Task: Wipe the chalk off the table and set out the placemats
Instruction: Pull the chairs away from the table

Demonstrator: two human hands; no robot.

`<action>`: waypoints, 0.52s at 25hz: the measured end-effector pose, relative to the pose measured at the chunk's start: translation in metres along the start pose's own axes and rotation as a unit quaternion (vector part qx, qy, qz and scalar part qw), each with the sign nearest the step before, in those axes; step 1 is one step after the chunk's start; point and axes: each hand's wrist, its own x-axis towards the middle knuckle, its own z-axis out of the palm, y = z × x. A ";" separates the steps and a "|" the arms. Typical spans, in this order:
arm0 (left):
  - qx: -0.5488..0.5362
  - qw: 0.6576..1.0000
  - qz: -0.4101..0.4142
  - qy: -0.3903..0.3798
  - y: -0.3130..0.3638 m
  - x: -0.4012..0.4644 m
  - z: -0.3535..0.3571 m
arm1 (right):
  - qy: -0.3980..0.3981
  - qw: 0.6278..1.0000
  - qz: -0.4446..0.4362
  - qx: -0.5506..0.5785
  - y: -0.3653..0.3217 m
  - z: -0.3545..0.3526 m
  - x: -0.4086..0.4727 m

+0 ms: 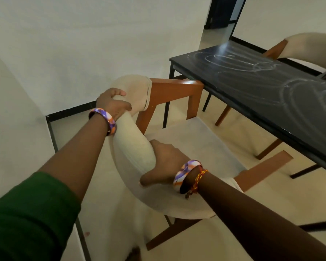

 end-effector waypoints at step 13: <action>0.013 1.000 0.002 -0.007 0.002 -0.038 -0.013 | 0.011 1.000 -0.016 -0.018 0.001 0.001 -0.045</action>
